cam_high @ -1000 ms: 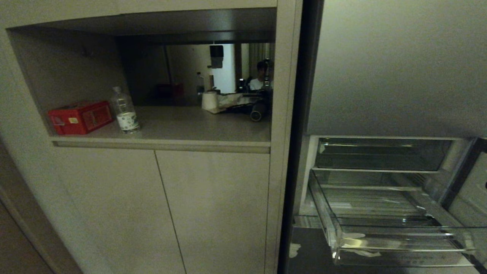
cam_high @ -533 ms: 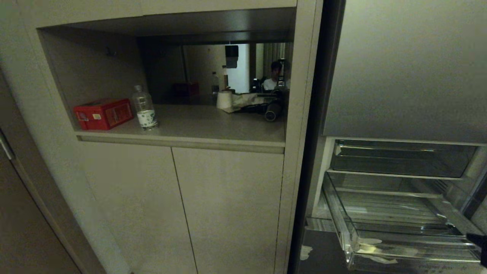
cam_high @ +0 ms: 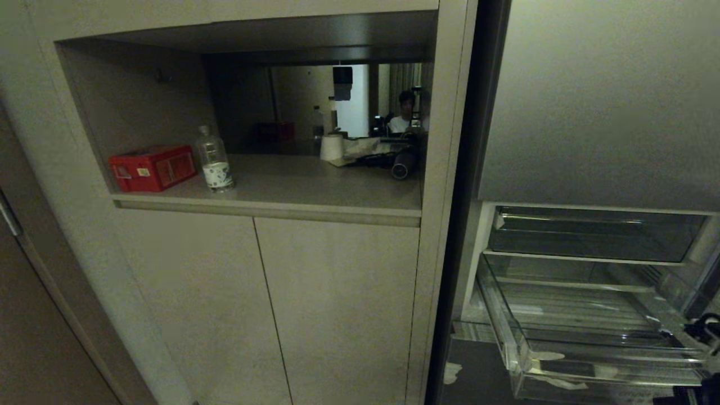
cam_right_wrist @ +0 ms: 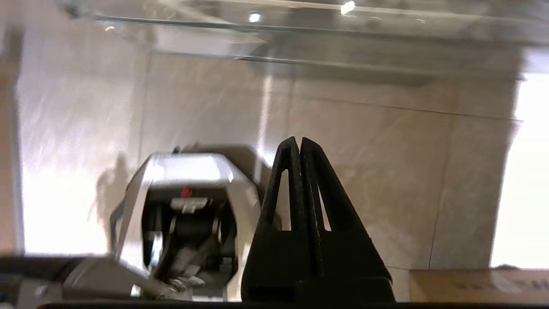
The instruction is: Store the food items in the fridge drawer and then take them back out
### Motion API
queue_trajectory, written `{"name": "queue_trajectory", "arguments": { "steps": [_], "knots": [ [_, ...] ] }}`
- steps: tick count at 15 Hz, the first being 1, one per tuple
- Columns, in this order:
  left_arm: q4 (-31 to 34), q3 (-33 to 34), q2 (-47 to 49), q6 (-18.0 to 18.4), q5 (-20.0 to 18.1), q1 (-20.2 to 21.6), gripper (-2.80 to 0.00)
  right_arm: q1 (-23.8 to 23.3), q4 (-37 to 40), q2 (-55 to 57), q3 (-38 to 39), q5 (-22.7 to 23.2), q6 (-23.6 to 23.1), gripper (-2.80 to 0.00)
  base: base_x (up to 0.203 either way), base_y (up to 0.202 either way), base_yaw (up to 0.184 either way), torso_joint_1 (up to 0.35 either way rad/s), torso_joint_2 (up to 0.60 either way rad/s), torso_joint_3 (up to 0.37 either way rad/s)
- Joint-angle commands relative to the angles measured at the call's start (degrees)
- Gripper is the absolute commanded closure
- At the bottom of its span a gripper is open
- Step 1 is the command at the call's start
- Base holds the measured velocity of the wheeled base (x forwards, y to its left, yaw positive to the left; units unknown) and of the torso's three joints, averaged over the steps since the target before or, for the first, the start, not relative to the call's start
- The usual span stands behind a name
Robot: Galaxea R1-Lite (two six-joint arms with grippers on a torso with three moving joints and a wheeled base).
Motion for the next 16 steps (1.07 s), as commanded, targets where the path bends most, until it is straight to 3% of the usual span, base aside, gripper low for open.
{"name": "queue_trajectory", "arguments": {
  "steps": [1,5,9,16],
  "knots": [
    [0.09,-0.01,0.06,-0.02,0.02,-0.01,0.0,3.36,0.58,8.77,-3.69,0.57,-0.52,0.0,0.0,0.0,0.0,0.0,0.0,0.0],
    [0.0,-0.01,0.01,-0.02,0.02,-0.01,0.0,8.88,0.87,20.3,-12.64,0.32,-0.74,0.0,0.0,0.0,0.0,0.0,0.0,0.0],
    [0.0,0.06,-0.02,-0.02,0.02,-0.01,0.0,10.31,0.87,26.68,-20.14,-0.98,0.12,0.0,0.0,0.0,0.0,0.0,0.0,0.0],
    [0.0,-0.01,0.06,-0.02,0.02,-0.01,0.0,13.27,-0.58,40.02,-37.31,0.55,10.91,0.0,0.0,0.0,0.0,0.0,0.0,0.0]
  ]
}}
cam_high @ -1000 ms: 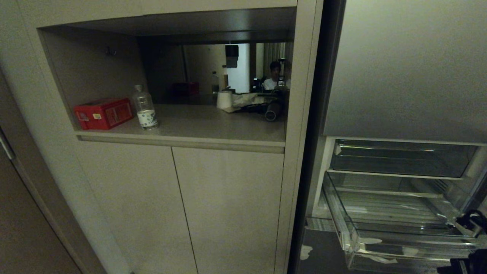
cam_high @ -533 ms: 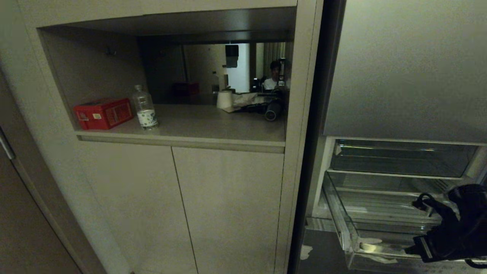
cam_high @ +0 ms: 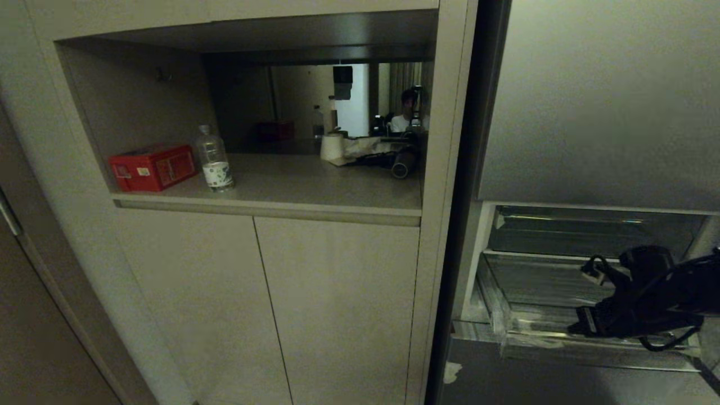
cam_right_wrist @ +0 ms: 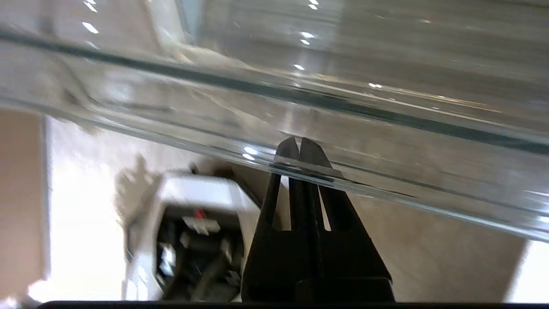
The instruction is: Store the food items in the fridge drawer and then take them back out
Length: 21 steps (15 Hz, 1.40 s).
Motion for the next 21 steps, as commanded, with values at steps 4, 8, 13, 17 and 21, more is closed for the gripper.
{"name": "queue_trajectory", "arguments": {
  "steps": [4,8,13,17,21],
  "knots": [
    [0.02,-0.04,0.06,-0.02,0.02,0.03,0.0,3.45,-17.27,12.5,-6.17,1.67,9.36,0.0,0.0,0.0,0.0,0.0,0.0,0.0],
    [0.02,-0.04,0.06,-0.02,0.02,0.03,0.0,5.34,-35.21,20.02,-9.31,1.62,19.46,0.0,0.0,0.0,0.0,0.0,0.0,0.0],
    [0.11,-0.04,0.06,-0.02,0.02,0.03,0.0,5.25,-35.56,17.48,-4.48,1.53,19.64,0.0,0.0,0.0,0.0,0.0,0.0,0.0],
    [0.1,-0.04,0.06,-0.02,0.02,0.03,0.0,3.01,-35.52,17.79,-4.03,1.27,19.07,0.0,0.0,0.0,0.0,0.0,0.0,0.0],
    [0.02,-0.04,0.06,-0.02,0.02,0.03,0.0,2.77,-35.54,23.73,-11.06,-1.75,19.19,0.0,0.0,0.0,0.0,0.0,0.0,0.0]
  ]
}}
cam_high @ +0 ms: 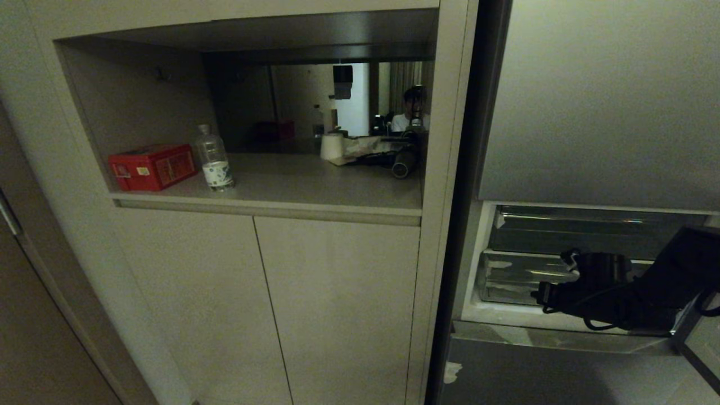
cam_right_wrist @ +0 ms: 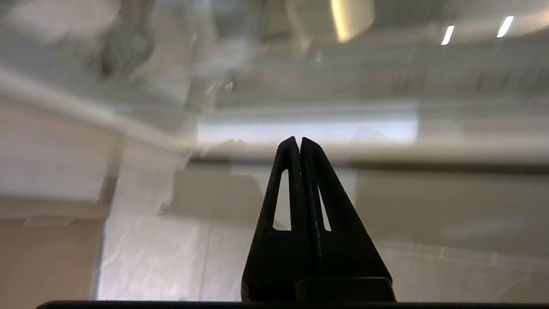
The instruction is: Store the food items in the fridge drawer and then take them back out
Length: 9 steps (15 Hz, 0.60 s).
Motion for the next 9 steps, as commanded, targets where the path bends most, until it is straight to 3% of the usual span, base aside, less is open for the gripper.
{"name": "queue_trajectory", "arguments": {
  "steps": [1,5,9],
  "knots": [
    [0.08,-0.04,0.06,-0.02,0.02,-0.02,0.0,0.0,-0.15,5.31,-5.33,-3.51,0.11,0.0,0.0,0.0,0.0,0.0,0.0,0.0],
    [0.02,-0.03,-0.01,-0.02,0.02,-0.02,0.0,0.22,0.07,7.62,-8.68,-5.87,0.43,0.0,0.0,0.0,0.0,0.0,0.0,0.0],
    [0.06,0.05,0.06,-0.02,0.02,-0.05,0.0,-0.76,0.23,-0.84,-1.61,-5.66,0.58,0.0,0.0,0.0,0.0,0.0,0.0,0.0]
  ]
}}
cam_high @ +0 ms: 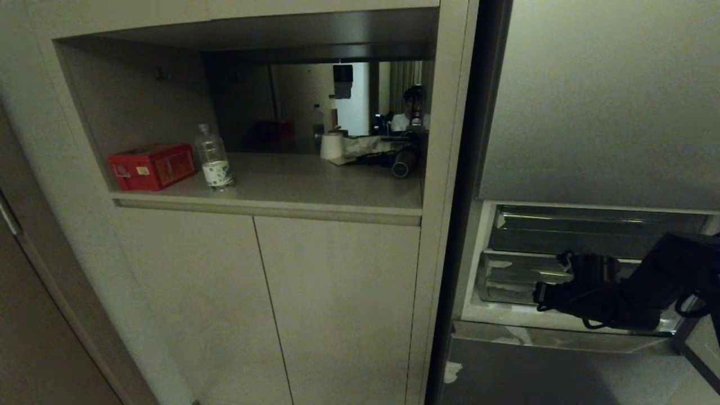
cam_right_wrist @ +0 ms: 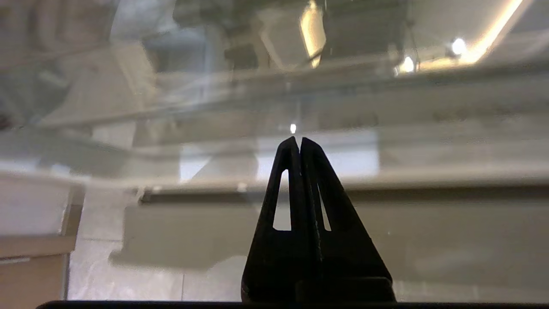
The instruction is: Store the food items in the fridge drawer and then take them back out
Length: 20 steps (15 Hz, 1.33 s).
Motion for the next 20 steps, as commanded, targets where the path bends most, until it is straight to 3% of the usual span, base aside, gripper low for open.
{"name": "queue_trajectory", "arguments": {
  "steps": [1,6,10,13,20],
  "knots": [
    [0.03,-0.03,0.03,-0.02,0.02,0.03,0.0,-1.0,-0.1,-7.87,5.3,0.29,-0.03,0.0,0.0,0.0,0.0,0.0,0.0,0.0],
    [0.0,-0.04,0.06,-0.02,0.02,0.03,0.0,-5.14,1.06,-27.78,22.28,0.15,-1.92,0.0,0.0,0.0,0.0,0.0,0.0,0.0],
    [0.04,0.01,0.0,-0.02,0.02,0.03,0.0,-8.9,1.54,-41.97,36.84,-0.05,-6.93,0.0,0.0,0.0,0.0,0.0,0.0,0.0],
    [0.0,-0.04,0.06,-0.02,0.02,0.03,0.0,-10.53,1.75,-47.93,41.18,-0.09,-8.19,0.0,0.002,0.005,-0.063,0.0,0.0,0.001],
    [0.0,-0.04,0.06,-0.02,0.02,0.03,0.0,-10.78,2.96,-57.52,47.42,-0.71,-8.34,0.0,0.0,0.008,-0.178,0.001,0.0,0.001]
  ]
}}
